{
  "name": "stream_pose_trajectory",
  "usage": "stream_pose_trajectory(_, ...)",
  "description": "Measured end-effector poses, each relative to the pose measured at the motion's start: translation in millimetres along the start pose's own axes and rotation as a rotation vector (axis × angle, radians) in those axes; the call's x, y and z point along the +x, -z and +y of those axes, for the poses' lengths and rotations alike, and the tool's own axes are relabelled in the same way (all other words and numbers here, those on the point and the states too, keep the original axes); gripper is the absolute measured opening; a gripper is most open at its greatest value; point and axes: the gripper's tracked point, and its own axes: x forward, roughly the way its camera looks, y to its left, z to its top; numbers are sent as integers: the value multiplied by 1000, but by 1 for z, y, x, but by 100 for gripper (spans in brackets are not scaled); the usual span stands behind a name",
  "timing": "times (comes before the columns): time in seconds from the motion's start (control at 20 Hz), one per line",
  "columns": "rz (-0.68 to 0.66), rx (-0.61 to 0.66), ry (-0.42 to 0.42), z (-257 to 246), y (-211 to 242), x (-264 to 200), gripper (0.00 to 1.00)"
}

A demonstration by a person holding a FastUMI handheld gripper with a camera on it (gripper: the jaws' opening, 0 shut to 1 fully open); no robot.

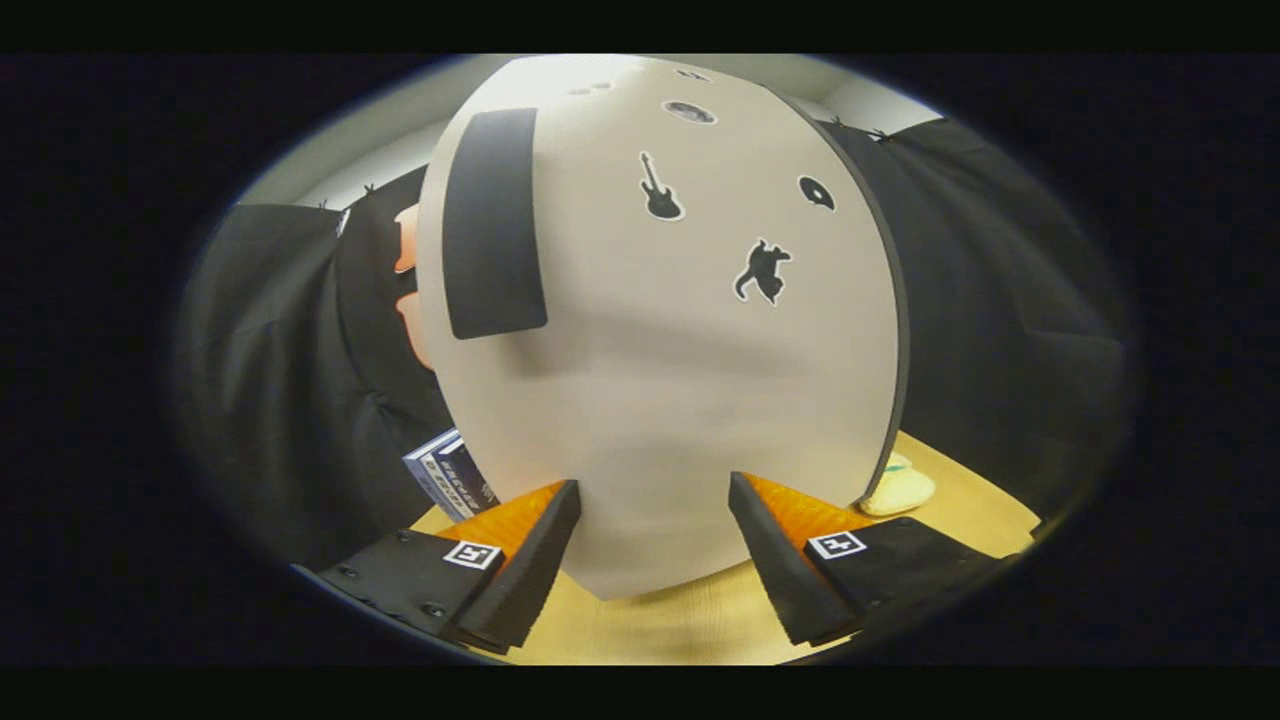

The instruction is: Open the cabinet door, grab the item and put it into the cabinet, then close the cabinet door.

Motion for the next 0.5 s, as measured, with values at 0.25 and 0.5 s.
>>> stream_pose_trajectory(0.25, 12, 7, 45, 16, -6, 35, 96)
stream_pose_trajectory(0.5, 8, -13, 94, 17, -7, 53, 96)
